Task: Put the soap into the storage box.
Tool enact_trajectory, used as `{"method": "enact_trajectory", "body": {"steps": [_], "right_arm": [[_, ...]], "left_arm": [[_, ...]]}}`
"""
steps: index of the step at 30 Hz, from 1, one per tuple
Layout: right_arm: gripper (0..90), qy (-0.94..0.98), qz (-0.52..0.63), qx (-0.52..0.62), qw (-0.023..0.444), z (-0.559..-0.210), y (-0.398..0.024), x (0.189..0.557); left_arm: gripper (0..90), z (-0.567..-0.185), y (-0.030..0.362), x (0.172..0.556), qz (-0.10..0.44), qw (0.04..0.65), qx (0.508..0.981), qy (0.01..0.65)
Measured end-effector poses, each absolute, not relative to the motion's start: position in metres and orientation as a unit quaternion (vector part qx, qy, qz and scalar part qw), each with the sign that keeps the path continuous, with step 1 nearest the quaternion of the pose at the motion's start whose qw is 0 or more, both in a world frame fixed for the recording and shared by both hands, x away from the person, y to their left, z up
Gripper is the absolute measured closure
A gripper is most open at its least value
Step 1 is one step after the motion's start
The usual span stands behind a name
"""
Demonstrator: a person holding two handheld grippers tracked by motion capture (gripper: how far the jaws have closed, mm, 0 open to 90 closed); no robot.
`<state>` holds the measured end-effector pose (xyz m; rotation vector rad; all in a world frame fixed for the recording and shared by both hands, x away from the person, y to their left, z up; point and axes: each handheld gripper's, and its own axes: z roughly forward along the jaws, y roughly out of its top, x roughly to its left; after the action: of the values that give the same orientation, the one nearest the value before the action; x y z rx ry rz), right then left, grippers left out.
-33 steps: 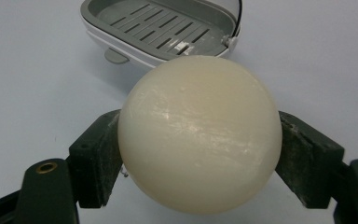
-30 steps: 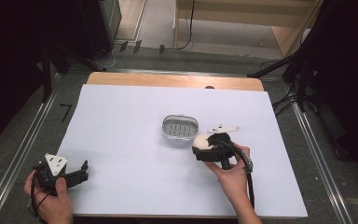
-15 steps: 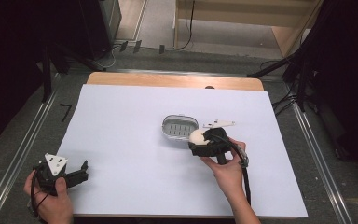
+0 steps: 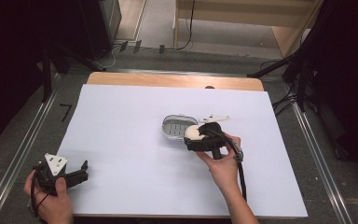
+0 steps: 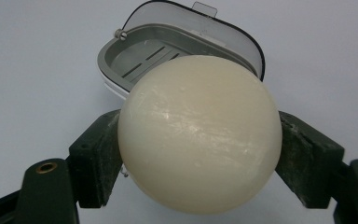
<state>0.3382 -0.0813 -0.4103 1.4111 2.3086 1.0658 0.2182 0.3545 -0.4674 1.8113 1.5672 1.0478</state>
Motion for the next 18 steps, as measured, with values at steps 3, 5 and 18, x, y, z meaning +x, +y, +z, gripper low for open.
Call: {"method": "enact_trajectory", "body": {"steps": [3,5,18], "right_arm": [[23.7,0.788,0.364,0.483,0.117,-0.41,-0.079,0.342],[23.7,0.787,0.365,0.485,0.116,-0.409,-0.077,0.343],[23.7,0.79,0.357,0.485,0.117,-0.409,-0.062,0.357]], "left_arm": [[0.1,-0.467,0.355,0.218,0.387,0.261,0.669,0.579],[0.1,-0.467,0.354,0.218,0.387,0.26,0.669,0.579],[0.1,-0.467,0.354,0.218,0.386,0.26,0.669,0.579]]}}
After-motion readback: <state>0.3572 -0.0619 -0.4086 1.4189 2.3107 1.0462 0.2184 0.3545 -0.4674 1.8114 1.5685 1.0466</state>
